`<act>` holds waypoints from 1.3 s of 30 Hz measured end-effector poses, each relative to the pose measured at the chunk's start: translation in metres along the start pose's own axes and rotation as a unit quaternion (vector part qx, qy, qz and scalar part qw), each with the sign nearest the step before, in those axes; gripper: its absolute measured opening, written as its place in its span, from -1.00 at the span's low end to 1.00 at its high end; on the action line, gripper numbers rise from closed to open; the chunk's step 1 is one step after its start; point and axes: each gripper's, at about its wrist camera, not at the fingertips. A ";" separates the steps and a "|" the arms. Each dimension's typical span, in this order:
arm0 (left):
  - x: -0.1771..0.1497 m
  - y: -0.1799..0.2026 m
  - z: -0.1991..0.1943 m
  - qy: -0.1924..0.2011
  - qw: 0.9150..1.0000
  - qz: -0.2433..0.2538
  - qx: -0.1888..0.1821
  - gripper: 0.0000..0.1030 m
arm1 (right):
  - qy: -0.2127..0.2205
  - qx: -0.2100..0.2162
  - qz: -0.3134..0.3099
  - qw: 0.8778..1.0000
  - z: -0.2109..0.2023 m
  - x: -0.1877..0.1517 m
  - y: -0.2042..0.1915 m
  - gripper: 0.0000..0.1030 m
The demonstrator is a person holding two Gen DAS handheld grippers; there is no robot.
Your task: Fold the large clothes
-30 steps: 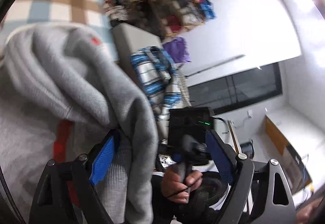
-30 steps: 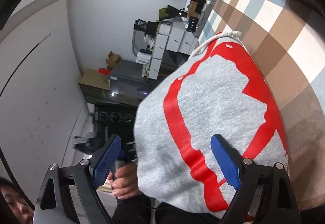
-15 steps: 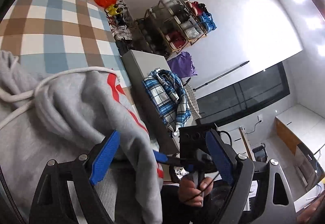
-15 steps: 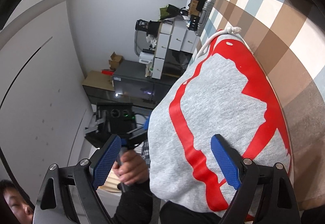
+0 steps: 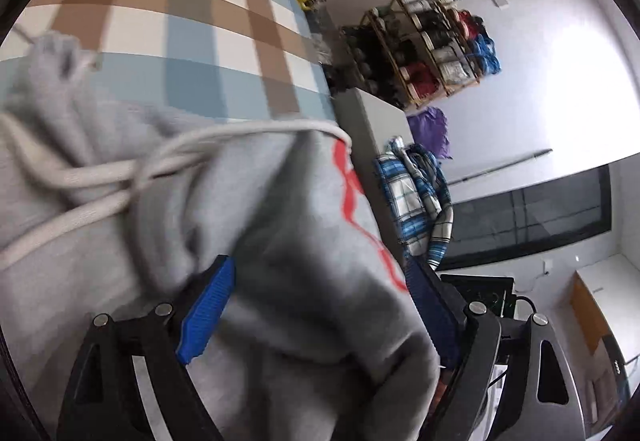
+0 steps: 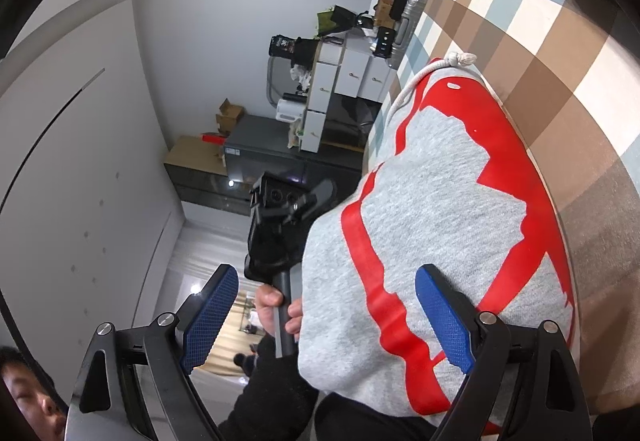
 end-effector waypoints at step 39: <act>0.013 0.007 -0.015 0.041 0.993 0.041 0.106 -0.92 | -0.095 -0.151 -0.201 0.963 0.062 -0.049 -0.046 1.00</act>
Point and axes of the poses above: each gripper's, at about its wrist camera, not at the fingertips, and z roughly the way its jaws point, y to its right, x to its top, and after that the axes turned 6 degrees about z, right-handed
